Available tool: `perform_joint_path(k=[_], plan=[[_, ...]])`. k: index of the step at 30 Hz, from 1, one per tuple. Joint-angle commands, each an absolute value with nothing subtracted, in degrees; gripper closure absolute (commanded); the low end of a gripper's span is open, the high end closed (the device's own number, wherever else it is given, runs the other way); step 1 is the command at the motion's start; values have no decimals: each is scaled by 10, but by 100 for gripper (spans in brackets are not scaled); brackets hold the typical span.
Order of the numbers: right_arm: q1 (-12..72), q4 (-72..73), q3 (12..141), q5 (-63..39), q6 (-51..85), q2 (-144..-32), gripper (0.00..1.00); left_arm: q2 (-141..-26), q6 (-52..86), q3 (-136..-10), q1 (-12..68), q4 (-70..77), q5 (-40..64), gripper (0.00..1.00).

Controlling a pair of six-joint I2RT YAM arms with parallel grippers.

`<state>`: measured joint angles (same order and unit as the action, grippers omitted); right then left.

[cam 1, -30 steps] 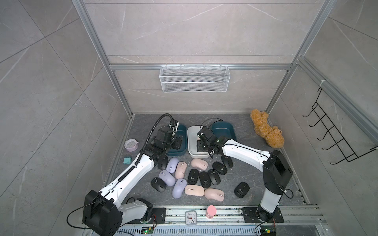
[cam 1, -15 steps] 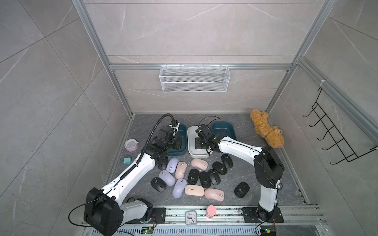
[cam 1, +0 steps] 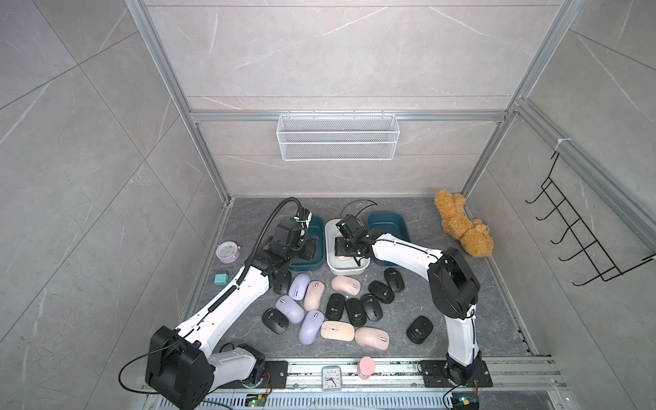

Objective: Place the mice by color into the storage box
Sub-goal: Place the mouse in the storage box.

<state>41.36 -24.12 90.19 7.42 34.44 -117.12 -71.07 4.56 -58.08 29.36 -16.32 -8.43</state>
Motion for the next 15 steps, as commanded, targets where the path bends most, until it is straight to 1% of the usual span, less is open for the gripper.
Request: perform_joint_path(k=[1,15], plan=[[411,-244,923,71,341,-1190,46,-700,45,-584,294,-150,-81,34],[409,-257,963,49,346,-1244,46,-695,39,-583,294,-150,-90,34]])
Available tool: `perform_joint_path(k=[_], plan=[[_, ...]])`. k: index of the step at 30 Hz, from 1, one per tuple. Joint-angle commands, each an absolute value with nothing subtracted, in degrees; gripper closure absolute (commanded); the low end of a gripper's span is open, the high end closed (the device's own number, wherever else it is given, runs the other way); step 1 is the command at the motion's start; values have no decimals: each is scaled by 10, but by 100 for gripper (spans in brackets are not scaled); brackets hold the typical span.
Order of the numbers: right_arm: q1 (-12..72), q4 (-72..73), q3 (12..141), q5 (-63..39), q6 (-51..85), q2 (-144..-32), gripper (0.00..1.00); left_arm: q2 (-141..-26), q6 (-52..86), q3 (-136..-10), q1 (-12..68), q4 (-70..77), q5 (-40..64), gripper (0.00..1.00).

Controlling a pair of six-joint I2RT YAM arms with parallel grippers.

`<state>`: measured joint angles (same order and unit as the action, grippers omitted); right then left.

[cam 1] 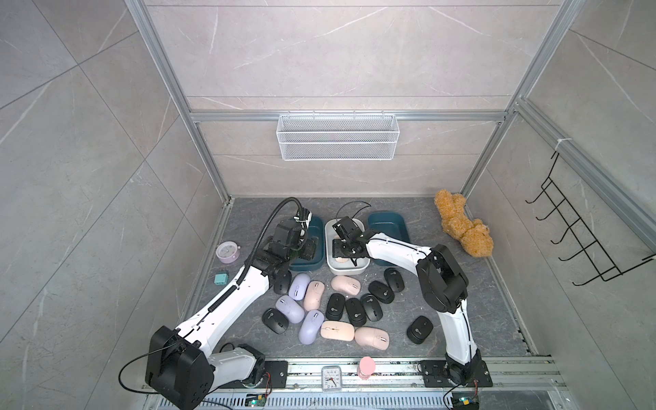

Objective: Place the mice by color into the storage box
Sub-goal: Place the mouse in the storage box.

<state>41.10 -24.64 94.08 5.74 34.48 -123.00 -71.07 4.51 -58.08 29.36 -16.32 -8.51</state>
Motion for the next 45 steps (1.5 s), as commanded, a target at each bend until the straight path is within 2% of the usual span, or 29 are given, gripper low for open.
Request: perform_joint_path(k=[1,29,37,45], plan=[[409,-257,964,45,347,-1248,46,-695,39,-582,294,-150,-89,34],[409,-265,976,39,354,-1257,31,-691,37,-579,294,-148,-89,34],[409,-250,940,55,340,-1166,32,-692,36,-579,294,-148,-88,34],[409,-223,821,67,323,-1018,32,-709,41,-579,294,-148,-85,34]])
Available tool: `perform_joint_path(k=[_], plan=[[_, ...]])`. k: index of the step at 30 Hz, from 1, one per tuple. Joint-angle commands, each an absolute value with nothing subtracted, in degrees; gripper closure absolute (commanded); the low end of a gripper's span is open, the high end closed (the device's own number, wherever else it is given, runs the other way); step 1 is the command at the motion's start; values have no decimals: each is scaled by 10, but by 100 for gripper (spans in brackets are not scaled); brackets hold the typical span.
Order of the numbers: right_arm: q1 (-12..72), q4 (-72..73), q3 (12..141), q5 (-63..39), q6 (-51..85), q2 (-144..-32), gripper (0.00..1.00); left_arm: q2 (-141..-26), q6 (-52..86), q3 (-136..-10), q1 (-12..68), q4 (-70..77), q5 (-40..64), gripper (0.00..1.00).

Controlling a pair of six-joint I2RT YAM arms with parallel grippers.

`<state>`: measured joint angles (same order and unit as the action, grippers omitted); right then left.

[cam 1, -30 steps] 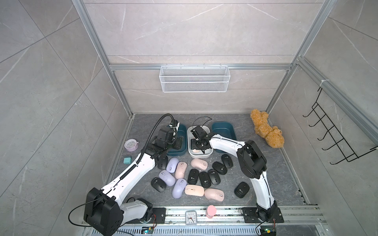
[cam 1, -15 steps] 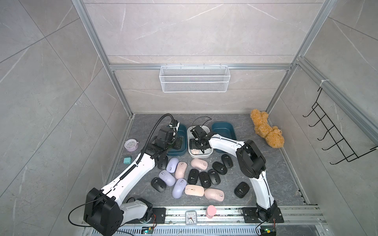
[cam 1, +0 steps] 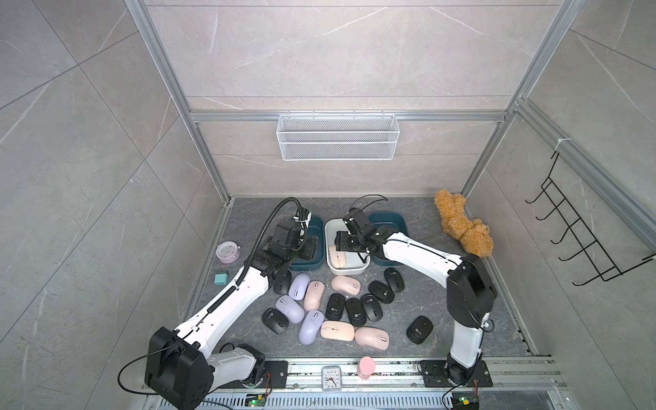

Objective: Place the mice by color into the storage box
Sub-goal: Place the mouse in the storage box.

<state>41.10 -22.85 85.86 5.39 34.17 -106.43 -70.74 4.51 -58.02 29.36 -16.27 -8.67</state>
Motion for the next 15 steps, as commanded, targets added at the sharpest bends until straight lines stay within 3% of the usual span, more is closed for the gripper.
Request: perform_joint_path(k=[1,15], plan=[[409,-225,805,67,322,-1000,32,-712,43,-579,294,-149,-84,34],[413,-316,564,87,317,-760,34,-780,94,-609,296,-196,-51,35]])
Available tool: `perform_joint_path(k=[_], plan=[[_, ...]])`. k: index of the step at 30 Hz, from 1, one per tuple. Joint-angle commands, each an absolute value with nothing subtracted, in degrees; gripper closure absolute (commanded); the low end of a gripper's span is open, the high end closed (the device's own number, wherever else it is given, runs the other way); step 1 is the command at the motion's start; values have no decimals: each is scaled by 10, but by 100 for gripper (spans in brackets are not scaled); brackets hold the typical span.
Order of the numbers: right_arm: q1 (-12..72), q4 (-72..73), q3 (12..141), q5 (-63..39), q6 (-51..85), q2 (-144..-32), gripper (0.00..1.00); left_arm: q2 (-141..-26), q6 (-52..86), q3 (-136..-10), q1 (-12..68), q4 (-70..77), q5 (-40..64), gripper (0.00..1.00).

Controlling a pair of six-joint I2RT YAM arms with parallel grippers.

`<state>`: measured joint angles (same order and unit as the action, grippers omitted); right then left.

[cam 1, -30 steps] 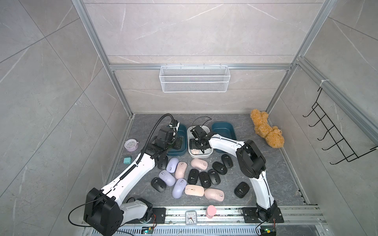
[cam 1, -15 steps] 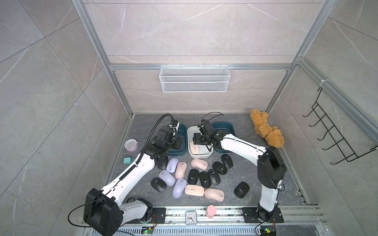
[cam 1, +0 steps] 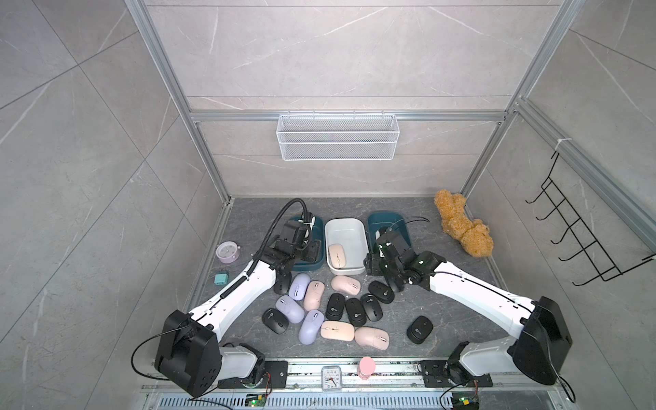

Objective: Place the mice by color into the storage box
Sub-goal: Place the mouse in the storage box, then pick up the mouse from the center of the board.

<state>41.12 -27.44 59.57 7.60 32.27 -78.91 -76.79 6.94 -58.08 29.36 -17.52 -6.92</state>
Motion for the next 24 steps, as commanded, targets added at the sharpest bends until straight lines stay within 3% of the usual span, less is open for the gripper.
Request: perform_joint_path(k=[1,7,14,24], plan=[[415,-317,552,86,319,-752,34,-785,96,-617,296,-206,-48,35],[445,-303,479,84,343,-723,34,-793,88,-610,296,-222,-47,35],[496,-294,443,85,383,-757,35,-785,75,-573,296,-176,-20,35],[505,-216,414,42,431,-812,34,-783,68,-568,298,-171,1,35]])
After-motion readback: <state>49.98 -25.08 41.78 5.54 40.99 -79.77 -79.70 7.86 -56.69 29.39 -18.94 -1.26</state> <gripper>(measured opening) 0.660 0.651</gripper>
